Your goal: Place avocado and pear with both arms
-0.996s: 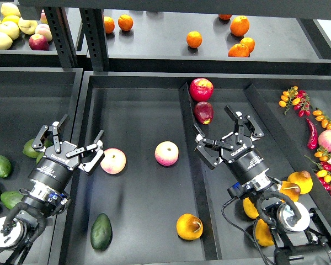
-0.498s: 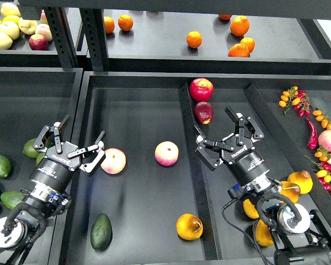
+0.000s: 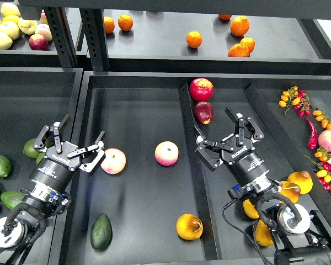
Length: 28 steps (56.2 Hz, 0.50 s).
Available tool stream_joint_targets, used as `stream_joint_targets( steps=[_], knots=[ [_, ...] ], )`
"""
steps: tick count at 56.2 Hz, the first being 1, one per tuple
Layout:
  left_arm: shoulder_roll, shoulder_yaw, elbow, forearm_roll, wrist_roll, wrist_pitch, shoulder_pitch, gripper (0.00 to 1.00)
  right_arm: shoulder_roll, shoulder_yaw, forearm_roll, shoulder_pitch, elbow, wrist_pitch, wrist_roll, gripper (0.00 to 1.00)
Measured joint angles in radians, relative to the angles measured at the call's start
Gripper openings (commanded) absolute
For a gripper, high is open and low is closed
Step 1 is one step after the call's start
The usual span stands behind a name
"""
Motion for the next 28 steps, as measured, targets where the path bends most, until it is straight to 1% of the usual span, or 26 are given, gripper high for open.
stream_joint_targets(
  steps=[28],
  knots=[
    [0.0,-0.001,-0.002,0.0,-0.001,0.0,0.0,1.0,0.0,0.0,0.0,0.0,0.0,0.001,0.0,1.0]
  ],
)
